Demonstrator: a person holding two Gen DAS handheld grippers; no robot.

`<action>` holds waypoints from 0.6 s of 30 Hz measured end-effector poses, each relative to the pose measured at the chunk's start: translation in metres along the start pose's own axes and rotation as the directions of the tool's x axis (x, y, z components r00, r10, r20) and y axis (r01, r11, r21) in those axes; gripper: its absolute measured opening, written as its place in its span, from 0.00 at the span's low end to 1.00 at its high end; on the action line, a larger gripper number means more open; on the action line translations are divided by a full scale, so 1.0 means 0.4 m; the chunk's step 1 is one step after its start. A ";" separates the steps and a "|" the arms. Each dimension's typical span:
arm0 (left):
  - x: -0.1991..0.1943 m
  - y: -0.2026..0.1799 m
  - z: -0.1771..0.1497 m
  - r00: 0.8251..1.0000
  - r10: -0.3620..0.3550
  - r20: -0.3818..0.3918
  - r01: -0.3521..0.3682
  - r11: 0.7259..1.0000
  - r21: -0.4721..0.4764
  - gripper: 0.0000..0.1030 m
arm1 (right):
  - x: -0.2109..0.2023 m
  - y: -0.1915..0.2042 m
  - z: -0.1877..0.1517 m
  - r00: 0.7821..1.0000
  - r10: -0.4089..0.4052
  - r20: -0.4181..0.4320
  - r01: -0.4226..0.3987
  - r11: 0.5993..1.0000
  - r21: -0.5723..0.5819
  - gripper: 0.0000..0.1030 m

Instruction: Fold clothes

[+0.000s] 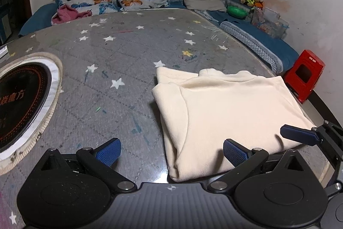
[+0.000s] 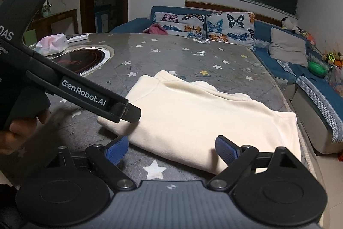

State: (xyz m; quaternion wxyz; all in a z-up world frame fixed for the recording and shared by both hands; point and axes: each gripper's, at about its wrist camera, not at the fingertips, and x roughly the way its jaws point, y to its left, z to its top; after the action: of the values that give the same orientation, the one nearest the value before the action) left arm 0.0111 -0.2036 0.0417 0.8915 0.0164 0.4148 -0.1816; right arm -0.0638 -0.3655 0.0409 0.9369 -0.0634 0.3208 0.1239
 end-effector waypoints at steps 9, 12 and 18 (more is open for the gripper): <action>0.008 0.001 0.007 1.000 0.006 -0.022 -0.006 1.000 -0.002 1.00 | 0.004 -0.009 0.001 1.000 -0.009 0.006 0.009 1.000 0.018 0.89; 0.007 -0.002 0.006 1.000 0.005 -0.023 -0.005 1.000 0.001 1.00 | 0.002 -0.015 0.001 1.000 -0.015 0.013 0.015 0.999 0.029 0.90; 0.002 -0.007 0.005 1.000 0.013 -0.012 -0.012 1.000 0.010 1.00 | 0.000 -0.018 -0.001 0.999 -0.023 0.022 0.022 0.999 0.040 0.92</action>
State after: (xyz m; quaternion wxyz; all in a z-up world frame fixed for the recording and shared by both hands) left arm 0.0122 -0.2068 0.0427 0.8900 0.0243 0.4191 -0.1779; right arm -0.0622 -0.3725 0.0408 0.9429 -0.0468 0.3117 0.1075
